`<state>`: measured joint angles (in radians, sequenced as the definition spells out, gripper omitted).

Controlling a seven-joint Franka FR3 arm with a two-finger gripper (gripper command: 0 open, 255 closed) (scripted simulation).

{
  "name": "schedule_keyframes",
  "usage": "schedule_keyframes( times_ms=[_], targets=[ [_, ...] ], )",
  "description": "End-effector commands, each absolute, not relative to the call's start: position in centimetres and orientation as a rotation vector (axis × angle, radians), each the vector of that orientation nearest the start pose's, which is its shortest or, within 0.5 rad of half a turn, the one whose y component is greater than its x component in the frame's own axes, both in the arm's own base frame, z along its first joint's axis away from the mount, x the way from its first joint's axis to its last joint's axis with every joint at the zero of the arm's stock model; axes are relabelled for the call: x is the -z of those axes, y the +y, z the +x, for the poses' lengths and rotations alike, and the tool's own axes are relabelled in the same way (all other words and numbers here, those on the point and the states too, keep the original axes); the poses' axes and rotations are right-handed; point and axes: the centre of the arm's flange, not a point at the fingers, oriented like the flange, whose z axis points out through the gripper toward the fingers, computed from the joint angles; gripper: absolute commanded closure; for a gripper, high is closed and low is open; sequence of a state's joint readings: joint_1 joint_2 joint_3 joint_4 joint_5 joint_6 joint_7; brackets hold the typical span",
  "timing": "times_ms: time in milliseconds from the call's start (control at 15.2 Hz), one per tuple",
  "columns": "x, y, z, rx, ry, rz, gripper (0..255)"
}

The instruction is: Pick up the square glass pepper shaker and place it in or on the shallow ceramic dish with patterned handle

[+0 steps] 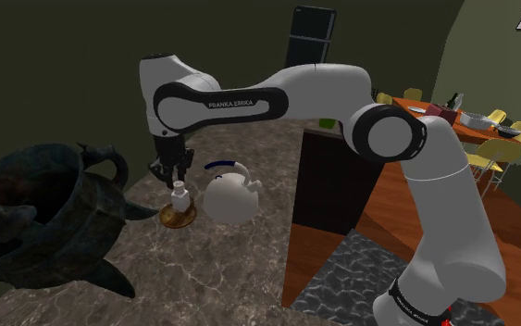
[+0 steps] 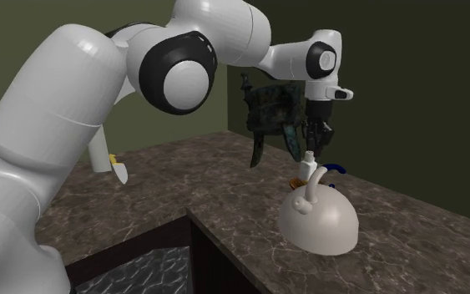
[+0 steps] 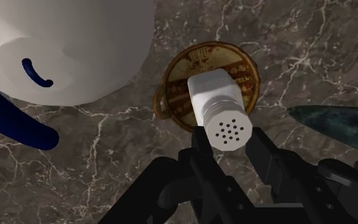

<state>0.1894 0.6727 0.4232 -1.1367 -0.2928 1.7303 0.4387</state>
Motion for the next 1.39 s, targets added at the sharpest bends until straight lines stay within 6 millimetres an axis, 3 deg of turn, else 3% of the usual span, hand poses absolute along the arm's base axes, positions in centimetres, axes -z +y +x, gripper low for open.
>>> schedule_keyframes(
  times_ms=[0, 594, 660, 990, 1254, 1320],
  targets=[
    [-42.0, 32.2, 65.8, -0.016, -0.23, -3.172, 255],
    [-41.3, 32.2, 65.8, -0.016, -0.23, -3.172, 255],
    [-41.3, 32.2, 65.8, -0.016, -0.23, -3.172, 0],
    [-41.3, 32.2, 65.8, -0.016, -0.23, -3.172, 0],
    [-46.3, 32.4, 65.8, -0.016, -0.23, -3.172, 0],
    [-46.3, 32.4, 65.8, -0.016, -0.23, -3.172, 0]
  ],
)
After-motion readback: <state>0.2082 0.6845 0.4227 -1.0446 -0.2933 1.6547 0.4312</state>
